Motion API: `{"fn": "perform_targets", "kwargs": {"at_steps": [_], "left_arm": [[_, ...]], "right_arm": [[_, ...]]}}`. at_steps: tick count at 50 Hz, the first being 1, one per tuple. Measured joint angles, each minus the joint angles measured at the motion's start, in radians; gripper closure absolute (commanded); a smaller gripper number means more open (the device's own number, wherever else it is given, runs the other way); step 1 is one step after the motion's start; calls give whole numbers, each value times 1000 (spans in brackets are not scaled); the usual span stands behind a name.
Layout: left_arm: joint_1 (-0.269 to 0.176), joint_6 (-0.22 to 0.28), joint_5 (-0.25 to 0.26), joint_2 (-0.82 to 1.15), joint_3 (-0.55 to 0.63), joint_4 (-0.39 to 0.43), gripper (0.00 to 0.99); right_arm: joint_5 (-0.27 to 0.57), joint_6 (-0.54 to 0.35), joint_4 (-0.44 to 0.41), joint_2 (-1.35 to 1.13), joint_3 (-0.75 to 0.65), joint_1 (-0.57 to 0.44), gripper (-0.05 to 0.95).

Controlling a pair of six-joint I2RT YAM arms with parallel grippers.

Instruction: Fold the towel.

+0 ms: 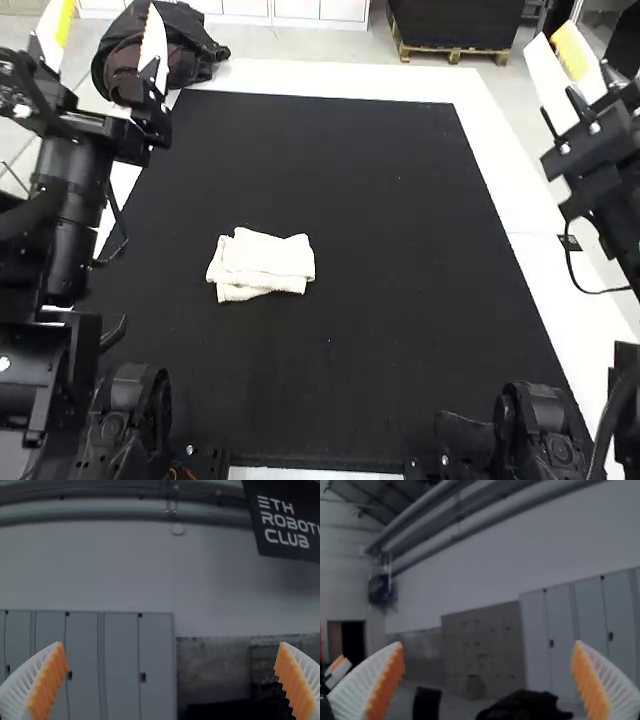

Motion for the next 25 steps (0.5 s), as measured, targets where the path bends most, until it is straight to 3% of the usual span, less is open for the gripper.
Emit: {"fn": "perform_targets", "kwargs": {"at_steps": [5,11,21,25], "left_arm": [[0,2,-14,0,-29,3,31],[0,33,-22,0,-87,85,31],[0,170,-34,0,-238,208,31],[0,207,-37,0,-314,279,31]], "right_arm": [[95,-81,-15,0,0,0,-21],[261,-219,-10,0,-15,0,-21],[590,-452,-13,0,-204,0,-21],[664,-526,-16,0,-288,0,-21]]}}
